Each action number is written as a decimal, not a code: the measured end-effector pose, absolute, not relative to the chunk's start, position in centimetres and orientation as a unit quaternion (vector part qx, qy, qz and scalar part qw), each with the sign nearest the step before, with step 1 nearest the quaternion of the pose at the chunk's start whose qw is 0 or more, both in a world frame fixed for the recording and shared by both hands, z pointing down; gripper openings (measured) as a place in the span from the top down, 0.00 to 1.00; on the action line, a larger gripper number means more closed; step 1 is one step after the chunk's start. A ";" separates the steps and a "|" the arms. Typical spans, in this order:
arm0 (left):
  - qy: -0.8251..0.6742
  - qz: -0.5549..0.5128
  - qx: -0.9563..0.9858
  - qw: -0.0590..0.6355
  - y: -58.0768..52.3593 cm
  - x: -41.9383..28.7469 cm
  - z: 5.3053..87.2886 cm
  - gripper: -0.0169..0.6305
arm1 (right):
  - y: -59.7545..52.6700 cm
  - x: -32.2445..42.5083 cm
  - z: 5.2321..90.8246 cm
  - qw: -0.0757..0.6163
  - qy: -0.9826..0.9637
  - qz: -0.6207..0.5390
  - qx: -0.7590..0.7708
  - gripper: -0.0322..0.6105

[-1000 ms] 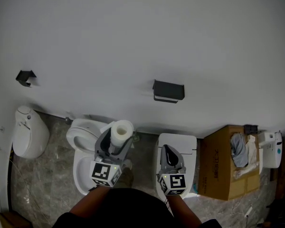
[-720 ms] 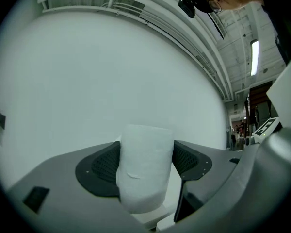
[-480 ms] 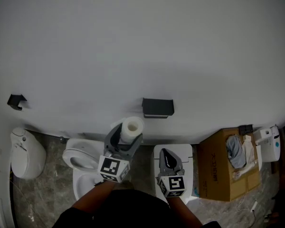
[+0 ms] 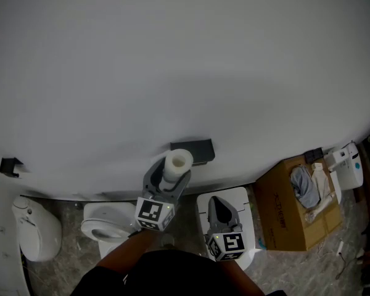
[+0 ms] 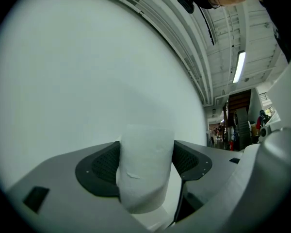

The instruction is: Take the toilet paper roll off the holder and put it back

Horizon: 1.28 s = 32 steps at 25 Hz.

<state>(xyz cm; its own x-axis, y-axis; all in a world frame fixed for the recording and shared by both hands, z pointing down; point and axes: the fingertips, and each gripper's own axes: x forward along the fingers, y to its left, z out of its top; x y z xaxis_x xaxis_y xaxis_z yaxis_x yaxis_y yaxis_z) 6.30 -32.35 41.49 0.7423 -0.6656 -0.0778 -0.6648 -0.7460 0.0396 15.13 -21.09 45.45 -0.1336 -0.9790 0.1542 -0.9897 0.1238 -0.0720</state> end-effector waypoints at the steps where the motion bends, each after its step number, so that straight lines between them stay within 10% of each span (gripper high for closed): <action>1: -0.350 -0.041 0.936 -0.002 -33.0 6.8 41.8 0.46 | -21.4 15.3 45.4 0.038 -0.746 0.076 0.660 0.95; 32: -0.290 -0.013 0.957 0.016 -43.2 12.7 48.8 0.46 | -25.8 15.8 50.4 0.103 -0.689 0.100 0.710 0.95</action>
<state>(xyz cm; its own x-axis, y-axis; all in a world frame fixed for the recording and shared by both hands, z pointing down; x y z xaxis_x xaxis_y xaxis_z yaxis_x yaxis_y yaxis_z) 12.68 -43.15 48.81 0.8316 -0.5551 -0.0167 -0.5543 -0.8315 0.0378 15.80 -25.75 50.37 0.0293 -0.9585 0.2836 -0.9996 -0.0280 0.0085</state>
